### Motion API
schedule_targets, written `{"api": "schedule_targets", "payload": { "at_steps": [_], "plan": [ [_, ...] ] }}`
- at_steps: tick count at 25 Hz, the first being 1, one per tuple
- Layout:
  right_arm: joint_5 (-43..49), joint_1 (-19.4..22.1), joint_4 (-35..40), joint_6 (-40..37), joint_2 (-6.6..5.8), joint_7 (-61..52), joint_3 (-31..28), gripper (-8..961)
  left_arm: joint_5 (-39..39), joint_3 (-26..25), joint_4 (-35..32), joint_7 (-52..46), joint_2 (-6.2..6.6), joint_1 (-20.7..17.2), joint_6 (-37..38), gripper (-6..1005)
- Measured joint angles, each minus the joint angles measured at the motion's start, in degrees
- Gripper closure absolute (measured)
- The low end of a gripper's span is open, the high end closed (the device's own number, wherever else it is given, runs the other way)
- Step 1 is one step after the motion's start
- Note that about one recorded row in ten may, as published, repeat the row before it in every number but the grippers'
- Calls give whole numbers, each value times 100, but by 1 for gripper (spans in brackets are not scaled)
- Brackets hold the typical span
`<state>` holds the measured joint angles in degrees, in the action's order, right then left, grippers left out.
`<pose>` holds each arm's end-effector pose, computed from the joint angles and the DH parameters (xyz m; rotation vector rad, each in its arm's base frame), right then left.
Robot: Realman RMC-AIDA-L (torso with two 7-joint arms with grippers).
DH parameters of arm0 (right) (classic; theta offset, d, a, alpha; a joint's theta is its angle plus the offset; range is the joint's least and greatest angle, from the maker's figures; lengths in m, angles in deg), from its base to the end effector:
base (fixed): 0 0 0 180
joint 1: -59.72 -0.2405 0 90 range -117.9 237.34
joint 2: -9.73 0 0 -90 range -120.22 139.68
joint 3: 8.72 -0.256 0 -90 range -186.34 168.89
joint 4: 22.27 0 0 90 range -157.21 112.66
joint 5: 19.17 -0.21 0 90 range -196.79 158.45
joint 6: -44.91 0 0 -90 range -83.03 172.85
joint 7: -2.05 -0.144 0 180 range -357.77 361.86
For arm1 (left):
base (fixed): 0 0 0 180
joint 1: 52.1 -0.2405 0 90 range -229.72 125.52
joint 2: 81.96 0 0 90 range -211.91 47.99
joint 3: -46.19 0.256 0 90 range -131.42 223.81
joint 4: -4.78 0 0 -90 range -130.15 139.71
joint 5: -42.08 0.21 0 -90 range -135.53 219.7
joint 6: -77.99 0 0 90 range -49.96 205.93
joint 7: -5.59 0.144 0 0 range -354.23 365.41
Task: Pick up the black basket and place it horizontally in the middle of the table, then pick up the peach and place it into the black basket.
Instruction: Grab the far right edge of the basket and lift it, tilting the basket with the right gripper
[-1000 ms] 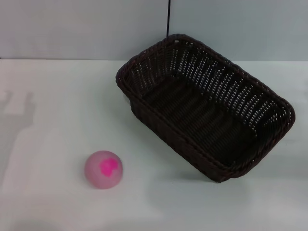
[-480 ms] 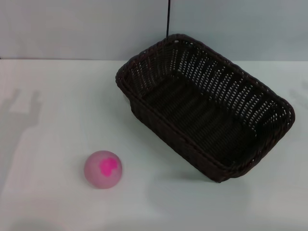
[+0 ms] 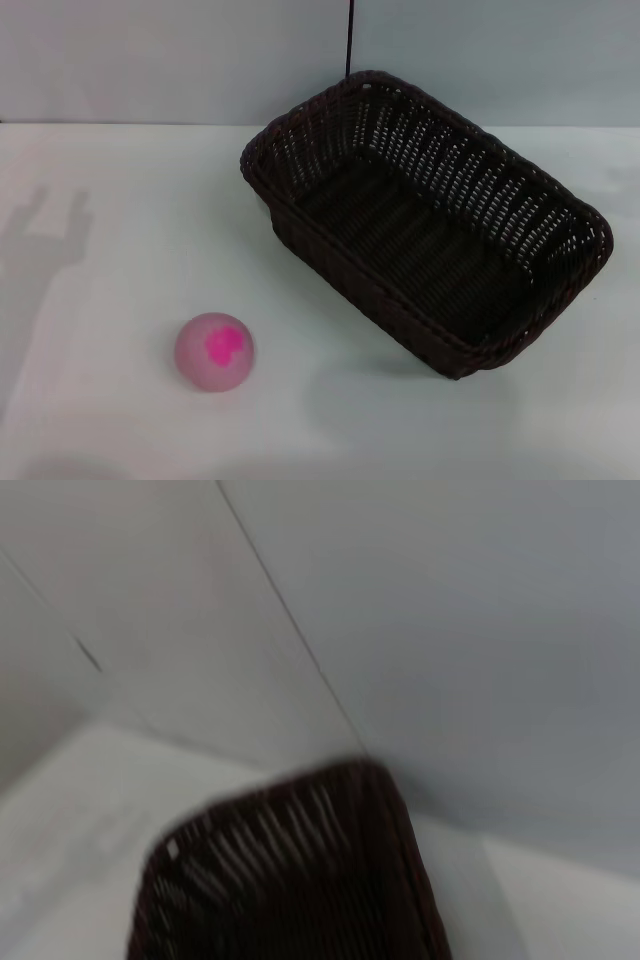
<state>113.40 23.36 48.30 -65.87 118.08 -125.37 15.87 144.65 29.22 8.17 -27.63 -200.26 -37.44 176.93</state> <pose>0.2359 0.3474 0.1803 -2.4771 1.1492 0.3608 -0.3395 0.2387 0.0315 -1.4253 -0.5624 -1.2081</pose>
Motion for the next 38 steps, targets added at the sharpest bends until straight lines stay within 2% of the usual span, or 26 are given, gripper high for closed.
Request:
{"api": "schedule_targets", "payload": {
  "at_steps": [4,9,19,27,38],
  "plan": [
    [843,-424,-33,-6,-61,-412,529,163,0,24,18,-4,0,37,-3,487],
    [1400,-707,-222,-5,-80,-590,998,163,0,71,22,-48,-1,108,-79,489],
    [1538,-654,-724,137,-26,-590,1492,163,-8,41,11,-66,20,90,-66,493],
    [1551,-602,-1119,487,100,-539,1757,164,-6,69,9,-75,11,76,-57,496],
    [1547,-671,-1756,889,116,-493,1801,165,0,80,27,-79,9,76,-74,500]
  ]
}}
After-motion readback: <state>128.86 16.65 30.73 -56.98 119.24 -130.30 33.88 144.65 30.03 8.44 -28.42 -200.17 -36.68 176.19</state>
